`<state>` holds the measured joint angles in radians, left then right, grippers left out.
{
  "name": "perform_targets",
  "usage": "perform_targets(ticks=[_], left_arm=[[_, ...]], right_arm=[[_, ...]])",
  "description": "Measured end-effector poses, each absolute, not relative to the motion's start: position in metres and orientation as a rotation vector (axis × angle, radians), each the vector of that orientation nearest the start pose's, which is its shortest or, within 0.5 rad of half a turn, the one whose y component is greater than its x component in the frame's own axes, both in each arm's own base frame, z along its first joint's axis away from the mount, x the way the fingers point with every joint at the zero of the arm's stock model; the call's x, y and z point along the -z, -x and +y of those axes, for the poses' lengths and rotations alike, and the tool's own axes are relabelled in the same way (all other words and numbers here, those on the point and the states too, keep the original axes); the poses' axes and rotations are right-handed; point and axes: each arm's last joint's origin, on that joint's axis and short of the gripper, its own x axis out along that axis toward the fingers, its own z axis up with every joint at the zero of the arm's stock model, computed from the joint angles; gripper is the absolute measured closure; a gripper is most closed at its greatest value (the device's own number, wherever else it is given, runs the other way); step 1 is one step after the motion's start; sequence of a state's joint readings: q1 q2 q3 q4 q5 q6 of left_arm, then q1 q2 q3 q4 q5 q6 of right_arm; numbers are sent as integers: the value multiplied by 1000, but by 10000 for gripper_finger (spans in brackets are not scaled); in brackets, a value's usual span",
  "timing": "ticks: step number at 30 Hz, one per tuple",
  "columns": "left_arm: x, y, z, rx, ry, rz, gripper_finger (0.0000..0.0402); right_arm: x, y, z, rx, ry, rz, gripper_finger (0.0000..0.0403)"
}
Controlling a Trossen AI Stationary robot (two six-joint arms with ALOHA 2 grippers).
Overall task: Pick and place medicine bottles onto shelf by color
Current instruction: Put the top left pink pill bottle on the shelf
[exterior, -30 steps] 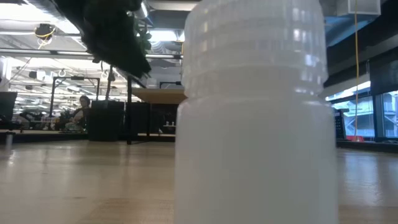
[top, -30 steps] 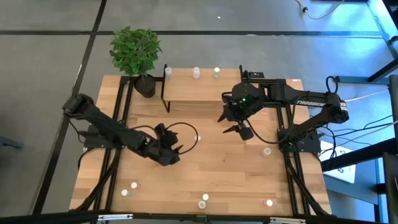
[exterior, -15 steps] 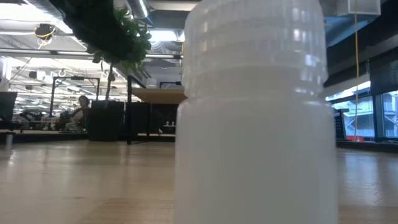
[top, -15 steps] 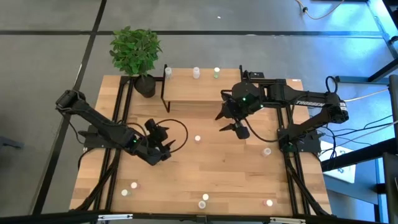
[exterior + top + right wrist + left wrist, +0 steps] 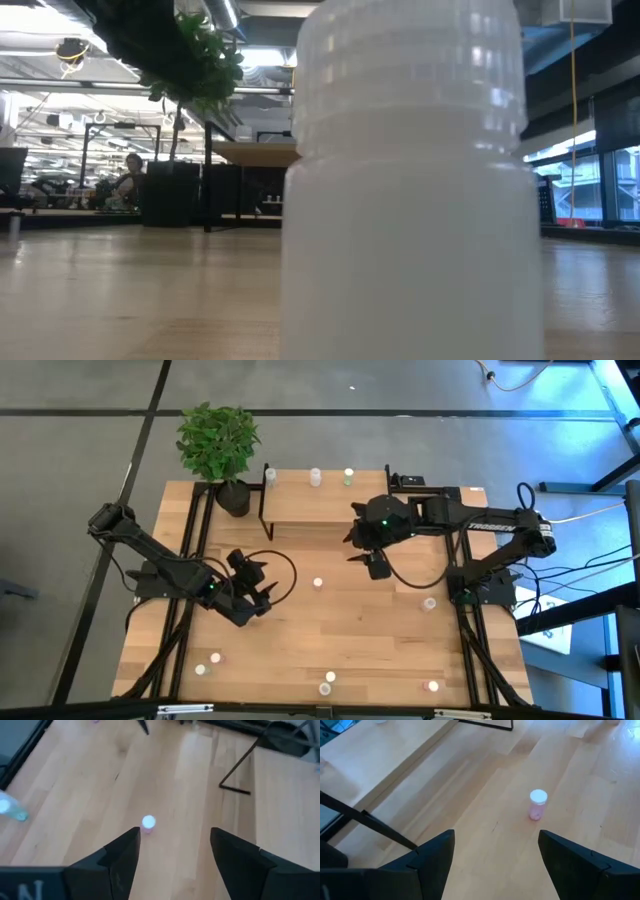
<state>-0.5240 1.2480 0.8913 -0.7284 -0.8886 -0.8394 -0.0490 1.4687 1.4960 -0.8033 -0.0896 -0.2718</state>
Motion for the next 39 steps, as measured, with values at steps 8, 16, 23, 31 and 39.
perform_targets(ticks=[8,16,23,31,39], left_arm=[[-248,-208,-94,-625,75,610,119],[-249,-208,-94,-626,74,608,119],[-249,-208,-94,-632,91,602,119],[-249,-208,-94,-634,97,600,119],[-248,-208,-94,-634,97,600,119]], right_arm=[[-364,-309,-14,-125,352,757,152],[-364,-309,-14,-116,327,759,210],[-364,-309,-14,-117,335,764,189],[-365,-310,-14,-120,355,743,133],[-346,-325,-7,-188,352,801,129]])
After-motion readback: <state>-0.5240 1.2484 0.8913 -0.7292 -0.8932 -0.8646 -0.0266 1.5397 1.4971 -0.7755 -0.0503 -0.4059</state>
